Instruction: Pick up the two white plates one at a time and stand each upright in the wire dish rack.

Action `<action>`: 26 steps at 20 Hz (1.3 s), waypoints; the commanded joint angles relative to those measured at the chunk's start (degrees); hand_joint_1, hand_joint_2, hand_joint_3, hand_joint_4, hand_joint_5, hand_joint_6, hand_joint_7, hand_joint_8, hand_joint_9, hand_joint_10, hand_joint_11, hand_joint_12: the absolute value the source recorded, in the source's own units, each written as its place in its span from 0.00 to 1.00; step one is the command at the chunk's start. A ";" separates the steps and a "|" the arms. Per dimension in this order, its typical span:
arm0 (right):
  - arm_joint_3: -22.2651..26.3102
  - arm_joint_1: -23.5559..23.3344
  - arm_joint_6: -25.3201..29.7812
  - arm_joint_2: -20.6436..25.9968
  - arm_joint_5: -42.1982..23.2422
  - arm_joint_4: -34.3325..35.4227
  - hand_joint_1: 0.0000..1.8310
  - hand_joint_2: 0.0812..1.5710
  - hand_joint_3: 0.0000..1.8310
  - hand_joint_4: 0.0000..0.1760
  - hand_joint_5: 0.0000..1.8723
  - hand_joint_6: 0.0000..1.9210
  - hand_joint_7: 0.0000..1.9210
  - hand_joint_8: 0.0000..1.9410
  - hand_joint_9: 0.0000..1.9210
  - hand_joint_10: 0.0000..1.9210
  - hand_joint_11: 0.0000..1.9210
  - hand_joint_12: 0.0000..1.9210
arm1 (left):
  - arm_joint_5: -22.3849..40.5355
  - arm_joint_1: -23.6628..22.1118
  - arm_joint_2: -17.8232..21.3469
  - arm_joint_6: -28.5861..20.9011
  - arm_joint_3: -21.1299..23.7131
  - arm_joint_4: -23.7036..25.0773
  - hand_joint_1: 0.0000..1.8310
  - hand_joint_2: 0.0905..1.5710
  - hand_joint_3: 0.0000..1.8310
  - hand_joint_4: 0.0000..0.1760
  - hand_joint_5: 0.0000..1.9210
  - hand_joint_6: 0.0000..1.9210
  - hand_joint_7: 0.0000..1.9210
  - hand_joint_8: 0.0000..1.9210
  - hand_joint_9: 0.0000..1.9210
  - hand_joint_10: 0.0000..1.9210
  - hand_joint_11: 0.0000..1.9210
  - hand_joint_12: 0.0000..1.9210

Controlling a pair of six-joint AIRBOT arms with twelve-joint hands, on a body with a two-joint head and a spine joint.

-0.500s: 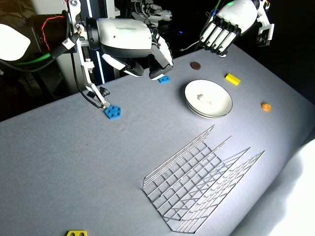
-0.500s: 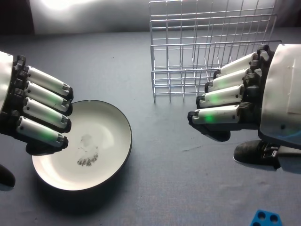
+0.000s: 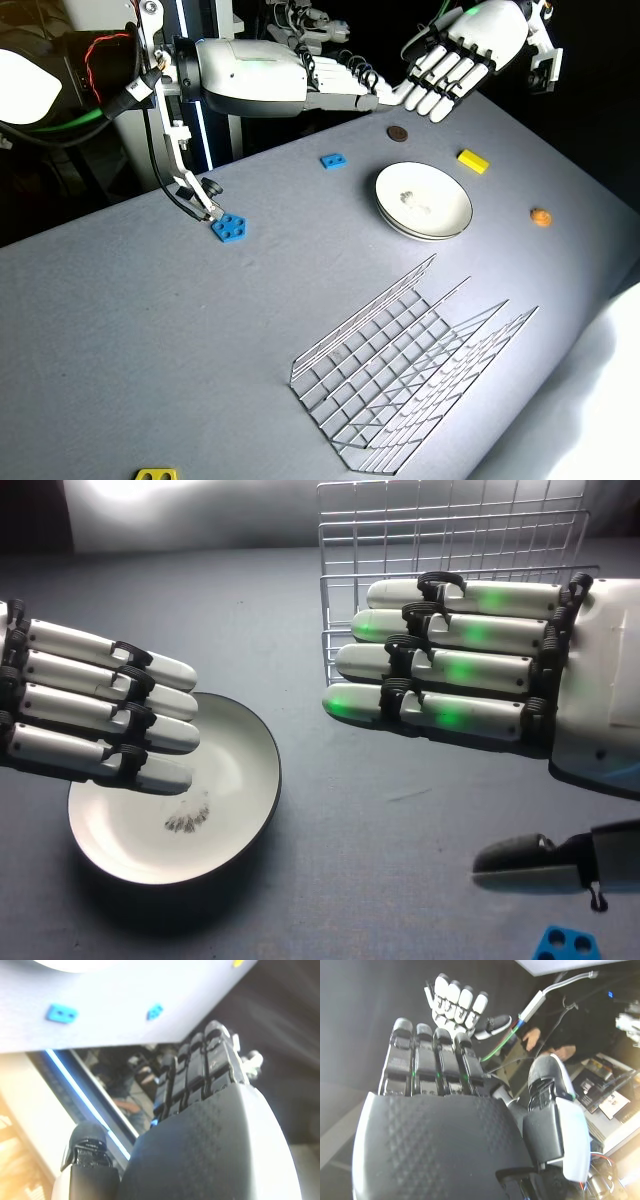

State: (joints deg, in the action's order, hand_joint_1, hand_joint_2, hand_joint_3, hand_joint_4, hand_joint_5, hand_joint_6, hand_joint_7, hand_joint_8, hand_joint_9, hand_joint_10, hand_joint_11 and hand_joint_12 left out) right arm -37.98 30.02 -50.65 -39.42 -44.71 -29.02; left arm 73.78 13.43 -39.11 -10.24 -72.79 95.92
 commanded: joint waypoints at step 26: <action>0.21 6.47 0.99 -4.80 -15.16 16.94 0.72 0.62 0.00 0.00 0.00 0.00 0.00 0.00 0.00 0.00 0.00 0.25 | -4.51 17.87 -8.19 5.73 -9.56 -4.55 0.00 0.72 0.01 0.00 0.05 0.00 0.03 0.00 0.02 0.00 0.02 0.02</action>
State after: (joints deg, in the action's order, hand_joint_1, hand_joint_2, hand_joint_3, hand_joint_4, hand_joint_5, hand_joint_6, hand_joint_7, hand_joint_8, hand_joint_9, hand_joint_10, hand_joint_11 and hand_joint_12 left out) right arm -38.00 36.97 -49.87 -44.25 -52.45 -12.40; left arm 66.52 32.36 -47.97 -4.54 -82.61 95.77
